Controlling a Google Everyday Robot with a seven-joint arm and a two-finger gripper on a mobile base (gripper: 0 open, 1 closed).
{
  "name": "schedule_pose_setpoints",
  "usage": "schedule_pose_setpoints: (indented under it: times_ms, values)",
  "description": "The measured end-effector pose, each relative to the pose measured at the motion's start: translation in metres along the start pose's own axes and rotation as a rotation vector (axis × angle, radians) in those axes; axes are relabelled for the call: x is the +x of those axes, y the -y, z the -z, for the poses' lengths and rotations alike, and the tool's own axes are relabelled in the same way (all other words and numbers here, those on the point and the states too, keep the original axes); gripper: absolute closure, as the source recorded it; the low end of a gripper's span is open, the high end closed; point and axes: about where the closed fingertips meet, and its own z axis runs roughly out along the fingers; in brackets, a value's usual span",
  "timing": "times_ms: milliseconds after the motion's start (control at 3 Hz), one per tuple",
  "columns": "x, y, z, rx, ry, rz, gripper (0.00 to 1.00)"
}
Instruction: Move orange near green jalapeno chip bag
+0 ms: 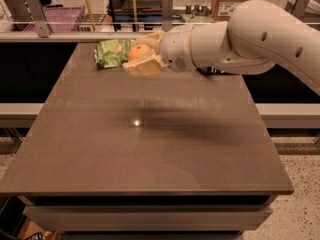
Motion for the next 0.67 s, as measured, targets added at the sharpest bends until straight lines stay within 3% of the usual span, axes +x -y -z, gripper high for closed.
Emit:
schedule_pose_setpoints:
  times_ms: [667]
  values:
    - [0.023,0.041,-0.036,0.025,-0.013,-0.004,1.00]
